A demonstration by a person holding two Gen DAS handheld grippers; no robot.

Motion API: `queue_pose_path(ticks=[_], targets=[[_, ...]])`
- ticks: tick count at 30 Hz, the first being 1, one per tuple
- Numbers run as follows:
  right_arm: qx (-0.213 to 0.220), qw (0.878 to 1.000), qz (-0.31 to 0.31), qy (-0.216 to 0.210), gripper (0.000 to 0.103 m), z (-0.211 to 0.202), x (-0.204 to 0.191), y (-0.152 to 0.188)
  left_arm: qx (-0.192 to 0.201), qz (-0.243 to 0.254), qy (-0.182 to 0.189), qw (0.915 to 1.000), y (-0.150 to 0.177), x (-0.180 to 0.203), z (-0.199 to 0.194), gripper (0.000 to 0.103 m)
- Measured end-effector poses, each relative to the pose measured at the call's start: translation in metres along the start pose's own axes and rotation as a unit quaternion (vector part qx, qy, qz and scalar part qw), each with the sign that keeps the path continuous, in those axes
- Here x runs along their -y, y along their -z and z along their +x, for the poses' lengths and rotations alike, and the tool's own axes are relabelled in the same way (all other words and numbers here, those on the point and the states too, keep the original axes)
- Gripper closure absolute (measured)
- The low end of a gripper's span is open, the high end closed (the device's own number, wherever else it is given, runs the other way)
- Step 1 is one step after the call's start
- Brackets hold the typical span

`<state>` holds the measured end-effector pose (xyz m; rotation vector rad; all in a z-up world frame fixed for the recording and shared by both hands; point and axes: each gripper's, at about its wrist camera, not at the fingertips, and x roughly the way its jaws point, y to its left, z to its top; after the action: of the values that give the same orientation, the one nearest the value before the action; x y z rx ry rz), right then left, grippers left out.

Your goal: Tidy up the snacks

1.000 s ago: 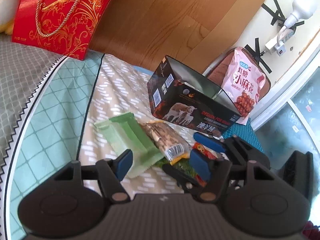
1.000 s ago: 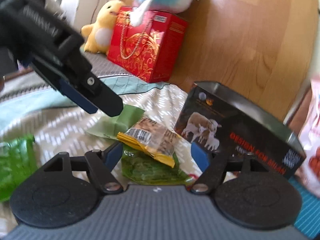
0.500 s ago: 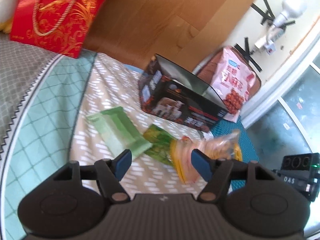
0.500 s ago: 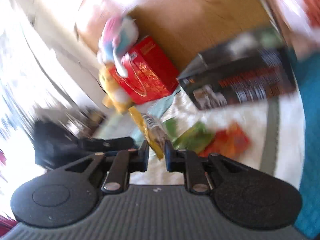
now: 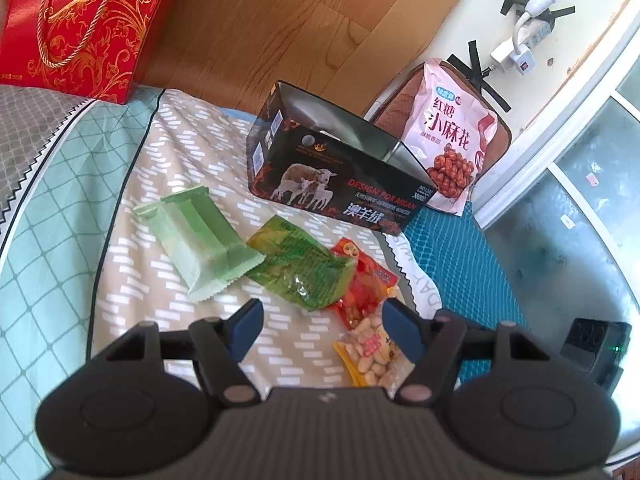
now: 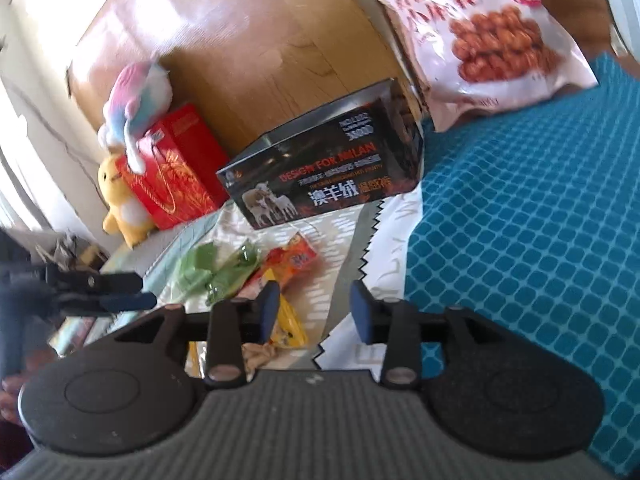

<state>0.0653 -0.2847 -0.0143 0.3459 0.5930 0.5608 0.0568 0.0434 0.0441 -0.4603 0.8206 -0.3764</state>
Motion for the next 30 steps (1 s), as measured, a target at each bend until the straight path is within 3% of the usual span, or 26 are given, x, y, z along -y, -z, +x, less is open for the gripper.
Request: queue_pose_path(ticks=[6, 10, 19, 25, 28, 30], targets=[[0.015, 0.999, -0.041, 0.0, 0.057, -0.009, -0.007, -0.001, -0.013, 0.016, 0.017, 0.9996, 0.004, 0.014, 0.001, 0.036], [0.005, 0.995, -0.104, -0.005, 0.042, -0.012, -0.02, 0.004, -0.036, 0.029, 0.034, 0.9983, 0.008, 0.028, 0.012, 0.036], [-0.032, 0.959, -0.283, -0.003, 0.027, 0.007, -0.048, 0.014, -0.091, 0.052, 0.036, 0.9939, 0.022, 0.05, 0.039, 0.036], [-0.066, 0.941, -0.331, -0.021, 0.026, 0.033, -0.05, 0.016, -0.1, 0.047, 0.034, 0.9933, 0.025, 0.049, 0.042, 0.036], [-0.08, 0.943, -0.321, -0.043, 0.027, 0.041, -0.047, 0.019, -0.107, 0.038, 0.035, 0.9929, 0.025, 0.044, 0.051, 0.036], [-0.085, 0.945, -0.312, -0.058, 0.035, 0.039, -0.048, 0.02, -0.102, 0.035, 0.036, 0.9935, 0.024, 0.042, 0.053, 0.039]])
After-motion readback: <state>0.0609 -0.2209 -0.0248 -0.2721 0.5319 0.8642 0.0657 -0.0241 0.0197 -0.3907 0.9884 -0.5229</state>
